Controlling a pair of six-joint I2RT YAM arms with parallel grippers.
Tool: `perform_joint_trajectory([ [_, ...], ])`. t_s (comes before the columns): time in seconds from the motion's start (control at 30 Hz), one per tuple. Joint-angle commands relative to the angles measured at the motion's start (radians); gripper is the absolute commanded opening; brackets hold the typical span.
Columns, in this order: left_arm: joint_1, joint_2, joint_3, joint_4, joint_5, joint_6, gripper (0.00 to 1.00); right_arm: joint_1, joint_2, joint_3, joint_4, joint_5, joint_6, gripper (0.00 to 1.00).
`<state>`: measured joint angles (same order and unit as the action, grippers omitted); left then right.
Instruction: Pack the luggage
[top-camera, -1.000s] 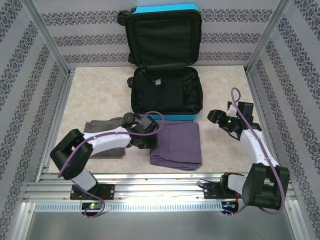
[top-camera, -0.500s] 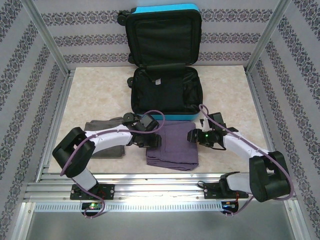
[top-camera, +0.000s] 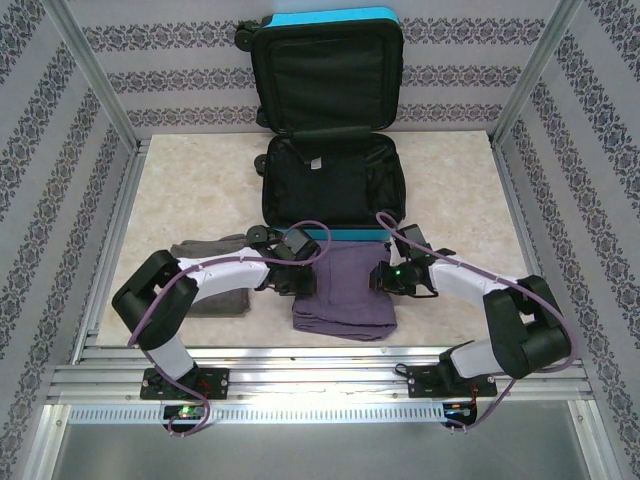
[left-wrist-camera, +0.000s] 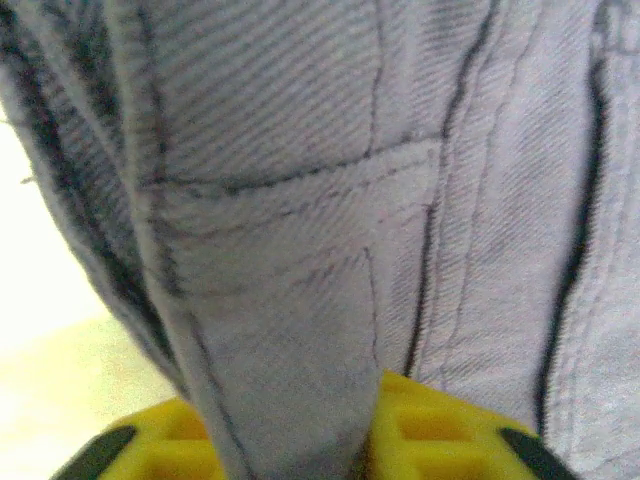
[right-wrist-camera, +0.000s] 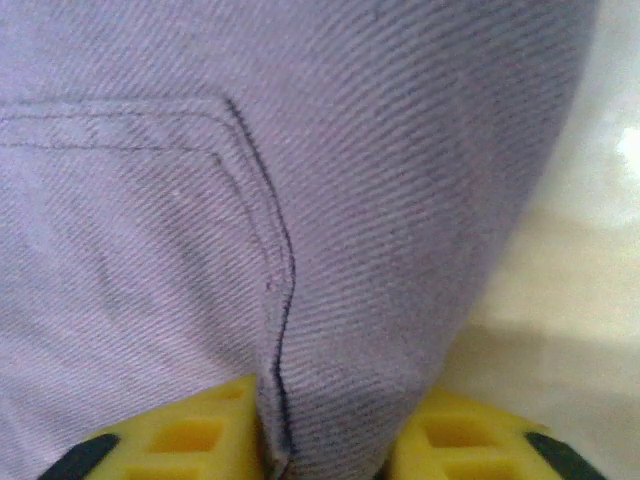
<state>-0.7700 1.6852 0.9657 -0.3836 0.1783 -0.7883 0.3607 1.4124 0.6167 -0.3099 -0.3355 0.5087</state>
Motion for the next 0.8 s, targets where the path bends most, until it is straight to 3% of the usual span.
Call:
perform_joint_trajectory([
  [0.0,0.009,-0.008,-0.01,-0.001,0.019,0.021,0.08,0.013,-0.003,0.03,-0.031,-0.003,-0.026,0.19],
  [0.07,0.011,-0.046,0.003,-0.044,0.004,0.065,0.01,0.014,-0.03,0.051,-0.061,-0.006,-0.042,0.1],
  [0.17,0.02,-0.106,0.03,-0.105,-0.003,0.107,0.0,0.015,-0.091,0.096,-0.128,-0.007,-0.058,0.0],
  [0.27,0.047,-0.16,0.073,-0.168,0.011,0.12,0.0,0.015,-0.172,0.152,-0.188,-0.02,-0.068,0.0],
  [0.43,0.119,-0.236,0.157,-0.199,0.126,0.127,0.0,0.008,-0.249,0.278,-0.282,-0.062,-0.082,0.0],
  [0.6,0.193,-0.272,0.263,-0.216,0.215,0.155,0.0,-0.006,-0.242,0.417,-0.313,-0.137,-0.095,0.0],
  [0.77,0.27,-0.244,0.398,-0.213,0.216,0.205,0.0,-0.054,-0.167,0.558,-0.283,-0.181,-0.106,0.0],
])
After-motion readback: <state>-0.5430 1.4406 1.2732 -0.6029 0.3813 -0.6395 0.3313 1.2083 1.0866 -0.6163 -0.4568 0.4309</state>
